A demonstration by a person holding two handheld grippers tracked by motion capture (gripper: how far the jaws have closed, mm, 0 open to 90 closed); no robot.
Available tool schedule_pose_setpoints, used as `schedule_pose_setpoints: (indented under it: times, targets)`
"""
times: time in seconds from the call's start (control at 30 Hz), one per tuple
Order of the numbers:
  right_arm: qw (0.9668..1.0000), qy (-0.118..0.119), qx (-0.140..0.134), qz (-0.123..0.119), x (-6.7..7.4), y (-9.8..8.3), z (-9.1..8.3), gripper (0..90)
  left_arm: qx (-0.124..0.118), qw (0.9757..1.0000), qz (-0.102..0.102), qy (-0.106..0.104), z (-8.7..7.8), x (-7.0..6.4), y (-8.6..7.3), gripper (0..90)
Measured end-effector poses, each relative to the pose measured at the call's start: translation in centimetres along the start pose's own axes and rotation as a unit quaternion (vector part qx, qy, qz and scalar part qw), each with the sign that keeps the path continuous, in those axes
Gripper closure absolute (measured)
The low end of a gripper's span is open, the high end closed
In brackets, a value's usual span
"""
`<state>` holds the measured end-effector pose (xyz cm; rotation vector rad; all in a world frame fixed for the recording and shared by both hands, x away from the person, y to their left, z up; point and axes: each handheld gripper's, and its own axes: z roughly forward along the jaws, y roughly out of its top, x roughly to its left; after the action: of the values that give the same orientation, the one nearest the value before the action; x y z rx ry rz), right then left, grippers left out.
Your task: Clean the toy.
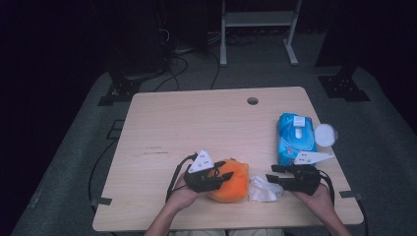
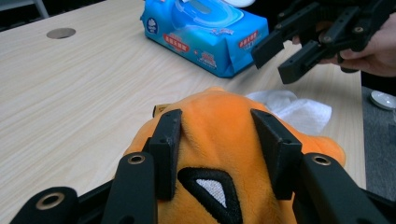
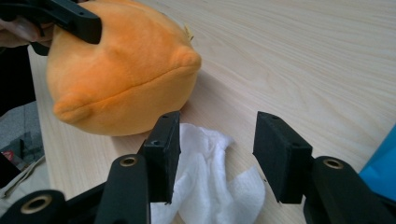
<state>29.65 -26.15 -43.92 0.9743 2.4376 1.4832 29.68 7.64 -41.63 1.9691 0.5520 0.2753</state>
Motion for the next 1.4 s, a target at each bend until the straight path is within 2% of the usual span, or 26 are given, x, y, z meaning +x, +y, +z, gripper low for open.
schedule_pose_setpoints:
  times: [0.17, 0.3, 0.4, 0.53, 0.6, 0.73, 0.9, 1.07, 1.17, 1.27, 1.4]
  targets:
    - [1.0000, 0.004, -0.005, 0.002, 0.0, 0.1, 0.0, 48.2, -0.005, 0.9999, 0.001, 0.015, -0.1, 0.8, 0.7, 56.0]
    - [1.0000, 0.002, -0.005, 0.001, 0.1, 0.2, -0.2, 46.0, -0.003, 0.9993, 0.010, 0.036, -0.1, 1.7, 1.4, 56.0]
    - [1.0000, 0.001, -0.009, 0.003, 0.2, 0.2, -0.4, 44.9, -0.006, 0.9984, 0.011, 0.055, 0.0, 3.0, 2.1, 56.0]
    - [0.9999, -0.001, -0.010, 0.003, 0.2, 0.2, -0.5, 44.4, -0.010, 0.9978, 0.012, 0.065, 0.1, 4.0, 2.7, 56.0]
    - [1.0000, -0.008, -0.006, -0.001, 0.3, 0.2, -0.6, 44.0, -0.004, 0.9969, 0.016, 0.077, 0.6, 4.9, 3.0, 56.0]
    - [0.9999, -0.009, -0.005, -0.001, 0.3, 0.2, -0.6, 43.0, -0.003, 0.9961, 0.021, 0.086, 1.2, 5.6, 3.0, 55.9]
    - [0.9999, -0.013, -0.004, -0.001, 0.5, 0.2, -0.5, 41.4, -0.002, 0.9945, 0.013, 0.104, 2.0, 7.0, 2.7, 55.6]
    - [0.9999, -0.014, -0.003, -0.002, 0.6, 0.2, -0.5, 40.3, 0.017, 0.9949, 0.011, 0.099, 3.0, 7.4, 1.5, 53.5]
    - [0.9999, -0.013, -0.005, 0.005, 0.3, 0.0, -0.6, 39.4, 0.011, 0.9959, 0.004, 0.090, 3.0, 7.4, 1.2, 50.0]
    - [0.9997, -0.014, -0.007, 0.016, 0.0, -0.1, -0.7, 37.6, 0.017, 0.9962, -0.003, 0.086, 2.8, 7.4, 1.6, 39.9]
    - [0.9995, -0.021, -0.013, 0.019, 0.0, -0.1, -0.8, 35.3, 0.022, 0.9960, -0.005, 0.086, 2.3, 7.1, 1.9, 29.2]
